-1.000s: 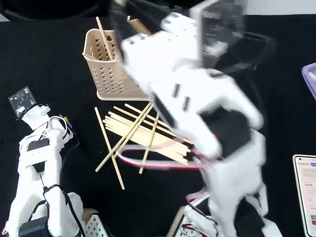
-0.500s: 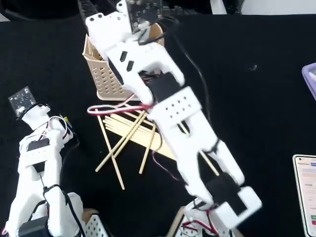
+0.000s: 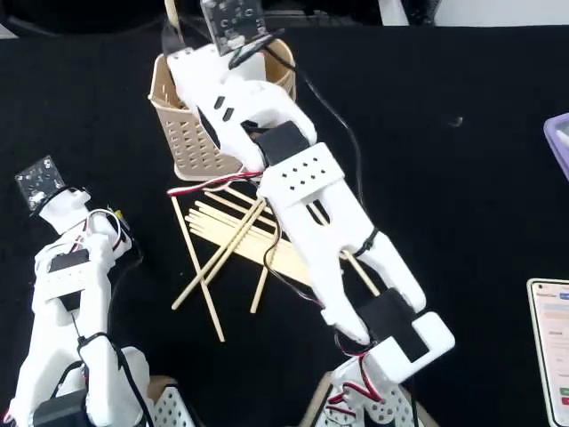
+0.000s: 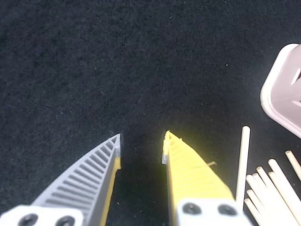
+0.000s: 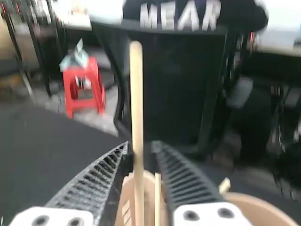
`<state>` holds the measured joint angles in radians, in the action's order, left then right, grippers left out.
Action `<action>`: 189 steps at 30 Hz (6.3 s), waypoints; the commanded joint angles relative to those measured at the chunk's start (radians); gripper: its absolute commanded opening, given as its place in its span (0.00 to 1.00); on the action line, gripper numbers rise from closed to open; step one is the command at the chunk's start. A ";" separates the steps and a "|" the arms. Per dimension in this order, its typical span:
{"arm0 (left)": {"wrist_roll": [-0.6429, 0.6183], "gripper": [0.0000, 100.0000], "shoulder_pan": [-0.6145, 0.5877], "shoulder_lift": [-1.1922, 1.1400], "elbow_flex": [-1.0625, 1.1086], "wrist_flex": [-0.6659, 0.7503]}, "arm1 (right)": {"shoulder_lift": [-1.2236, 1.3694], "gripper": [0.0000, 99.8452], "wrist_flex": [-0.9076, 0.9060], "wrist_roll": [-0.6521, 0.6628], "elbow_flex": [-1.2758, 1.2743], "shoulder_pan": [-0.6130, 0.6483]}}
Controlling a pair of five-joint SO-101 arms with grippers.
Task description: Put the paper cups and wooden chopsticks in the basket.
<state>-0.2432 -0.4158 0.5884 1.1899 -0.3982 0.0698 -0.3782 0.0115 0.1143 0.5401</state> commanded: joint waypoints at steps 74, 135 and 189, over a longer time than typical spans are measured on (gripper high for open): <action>-0.009 0.16 0.004 0.029 -0.005 0.018 | -0.199 0.14 -0.494 -0.531 -0.667 -0.087; -0.008 0.16 0.007 0.025 -0.008 0.018 | -0.415 0.01 -0.667 0.397 -0.829 -0.437; -0.005 0.16 0.005 0.025 -0.005 0.018 | -0.403 0.01 -0.508 0.740 -0.892 -0.839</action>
<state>-0.2432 -0.4158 0.5884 1.1899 -0.3982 -0.3061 -0.9060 0.7772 -0.7725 -0.3007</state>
